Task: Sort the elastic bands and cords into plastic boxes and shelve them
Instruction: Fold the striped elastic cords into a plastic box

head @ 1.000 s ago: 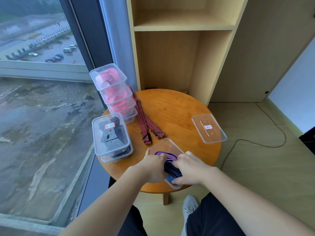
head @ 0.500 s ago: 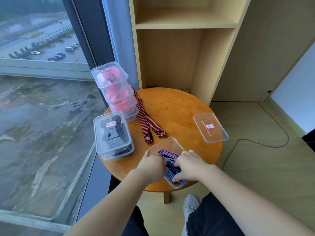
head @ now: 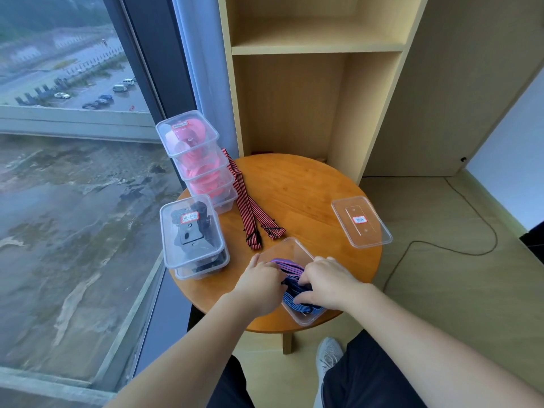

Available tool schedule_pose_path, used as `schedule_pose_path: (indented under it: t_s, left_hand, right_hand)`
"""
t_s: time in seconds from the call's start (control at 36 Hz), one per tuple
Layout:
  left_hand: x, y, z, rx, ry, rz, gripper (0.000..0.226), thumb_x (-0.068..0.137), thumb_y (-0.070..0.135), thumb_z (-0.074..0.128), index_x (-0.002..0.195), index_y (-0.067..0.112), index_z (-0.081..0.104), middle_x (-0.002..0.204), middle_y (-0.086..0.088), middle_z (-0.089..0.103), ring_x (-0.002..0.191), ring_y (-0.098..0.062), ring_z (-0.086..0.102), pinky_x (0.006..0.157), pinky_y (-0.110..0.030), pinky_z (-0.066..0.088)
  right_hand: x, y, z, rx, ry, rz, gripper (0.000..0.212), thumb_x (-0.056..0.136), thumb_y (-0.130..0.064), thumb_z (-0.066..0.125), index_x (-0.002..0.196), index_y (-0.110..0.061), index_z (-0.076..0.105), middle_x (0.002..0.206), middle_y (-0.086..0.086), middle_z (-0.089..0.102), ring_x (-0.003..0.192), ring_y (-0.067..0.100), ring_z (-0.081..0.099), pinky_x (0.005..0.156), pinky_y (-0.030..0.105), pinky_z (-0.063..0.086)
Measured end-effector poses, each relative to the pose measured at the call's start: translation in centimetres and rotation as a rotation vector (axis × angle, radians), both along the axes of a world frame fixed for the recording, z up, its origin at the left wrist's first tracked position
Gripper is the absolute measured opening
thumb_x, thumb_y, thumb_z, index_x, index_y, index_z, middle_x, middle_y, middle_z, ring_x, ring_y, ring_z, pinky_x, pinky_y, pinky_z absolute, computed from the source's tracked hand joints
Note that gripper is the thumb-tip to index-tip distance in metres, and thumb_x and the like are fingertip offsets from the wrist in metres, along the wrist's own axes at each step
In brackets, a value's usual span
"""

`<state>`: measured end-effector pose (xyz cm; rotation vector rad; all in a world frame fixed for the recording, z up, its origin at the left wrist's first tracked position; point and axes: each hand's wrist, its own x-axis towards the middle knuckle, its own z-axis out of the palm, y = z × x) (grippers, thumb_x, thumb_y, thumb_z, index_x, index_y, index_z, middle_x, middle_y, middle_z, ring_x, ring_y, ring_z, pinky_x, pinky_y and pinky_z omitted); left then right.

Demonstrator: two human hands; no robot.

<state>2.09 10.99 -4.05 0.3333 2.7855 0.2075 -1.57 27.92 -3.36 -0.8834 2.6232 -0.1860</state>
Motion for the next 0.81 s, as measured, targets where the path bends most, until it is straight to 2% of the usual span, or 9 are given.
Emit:
schedule_pose_path:
  t_s: [0.11, 0.22, 0.28, 0.31, 0.36, 0.42, 0.5, 0.61, 0.81]
  left_hand:
    - [0.3, -0.1, 0.2, 0.031, 0.031, 0.021, 0.037, 0.101, 0.028, 0.044, 0.133, 0.021, 0.059, 0.139, 0.0, 0.054, 0.136, -0.019, 0.038, 0.12, -0.045, -0.003]
    - [0.7, -0.1, 0.4, 0.06, 0.045, 0.049, 0.035, 0.1, 0.026, 0.045, 0.132, 0.021, 0.059, 0.139, -0.001, 0.054, 0.137, -0.018, 0.037, 0.12, -0.043, 0.0]
    - [0.9, -0.2, 0.8, 0.074, 0.061, 0.074, 0.034, 0.099, 0.024, 0.045, 0.129, 0.019, 0.061, 0.135, -0.002, 0.056, 0.131, -0.019, 0.042, 0.12, -0.041, 0.012]
    - [0.9, -0.3, 1.0, 0.084, 0.069, 0.096, 0.034, 0.099, 0.023, 0.046, 0.128, 0.018, 0.062, 0.132, -0.003, 0.057, 0.127, -0.02, 0.045, 0.116, -0.039, 0.024]
    - [1.0, -0.4, 1.6, 0.12, 0.089, 0.151, 0.033, 0.098, 0.024, 0.047, 0.127, 0.017, 0.063, 0.129, -0.003, 0.058, 0.118, -0.021, 0.051, 0.102, -0.036, 0.045]
    - [1.0, -0.5, 2.3, 0.153, 0.109, 0.19, 0.033, 0.097, 0.023, 0.049, 0.126, 0.017, 0.063, 0.125, -0.003, 0.059, 0.115, -0.021, 0.054, 0.093, -0.035, 0.051]
    - [0.7, -0.6, 3.1, 0.186, 0.137, 0.249, 0.03, 0.096, 0.021, 0.048, 0.121, 0.017, 0.065, 0.117, -0.001, 0.059, 0.11, -0.021, 0.056, 0.087, -0.035, 0.053]
    - [0.2, -0.9, 3.3, 0.242, 0.215, 0.34, 0.036, 0.096, 0.016, 0.047, 0.129, 0.013, 0.06, 0.124, -0.003, 0.058, 0.115, -0.022, 0.055, 0.092, -0.031, 0.046]
    - [-0.6, -1.6, 3.1, 0.299, 0.292, 0.433, 0.031, 0.091, 0.002, 0.042, 0.112, 0.008, 0.064, 0.107, -0.007, 0.059, 0.097, -0.024, 0.057, 0.084, -0.032, 0.047]
  right_hand:
    - [0.4, 0.2, 0.0, 0.021, -0.015, 0.0, 0.035, 0.089, -0.052, 0.061, 0.108, -0.024, 0.072, 0.107, 0.0, 0.067, 0.102, 0.02, 0.048, 0.093, 0.039, 0.042]
    - [0.5, 0.3, 0.7, -0.01, -0.006, -0.006, 0.035, 0.089, -0.052, 0.06, 0.107, -0.024, 0.072, 0.106, 0.0, 0.067, 0.104, 0.02, 0.049, 0.091, 0.036, 0.041]
    - [0.2, 0.4, 1.6, -0.058, 0.018, -0.025, 0.036, 0.09, -0.051, 0.06, 0.11, -0.024, 0.072, 0.107, 0.0, 0.068, 0.106, 0.021, 0.049, 0.088, 0.034, 0.038]
    - [0.1, 0.4, 2.0, -0.083, 0.035, -0.035, 0.036, 0.091, -0.05, 0.06, 0.113, -0.024, 0.072, 0.109, 0.0, 0.068, 0.108, 0.021, 0.05, 0.087, 0.033, 0.037]
    - [-0.2, 0.5, 2.8, -0.128, 0.063, -0.062, 0.036, 0.092, -0.047, 0.06, 0.115, -0.022, 0.071, 0.112, 0.0, 0.068, 0.111, 0.022, 0.05, 0.087, 0.032, 0.036]
    - [-0.5, 0.5, 3.5, -0.156, 0.082, -0.082, 0.035, 0.093, -0.045, 0.06, 0.113, -0.019, 0.072, 0.111, 0.002, 0.068, 0.111, 0.022, 0.051, 0.09, 0.033, 0.039]
    - [-1.3, 0.5, 4.4, -0.191, 0.098, -0.099, 0.033, 0.093, -0.043, 0.059, 0.103, -0.016, 0.074, 0.105, 0.003, 0.07, 0.107, 0.023, 0.054, 0.091, 0.034, 0.043]
    - [-3.1, -0.2, 5.0, -0.248, 0.08, -0.135, 0.028, 0.093, -0.038, 0.06, 0.099, -0.015, 0.075, 0.103, 0.003, 0.071, 0.099, 0.024, 0.061, 0.089, 0.039, 0.051]
    - [-7.7, -4.1, 4.1, -0.271, 0.008, -0.101, 0.023, 0.093, -0.029, 0.061, 0.101, -0.012, 0.074, 0.105, 0.006, 0.071, 0.097, 0.025, 0.063, 0.088, 0.038, 0.051]
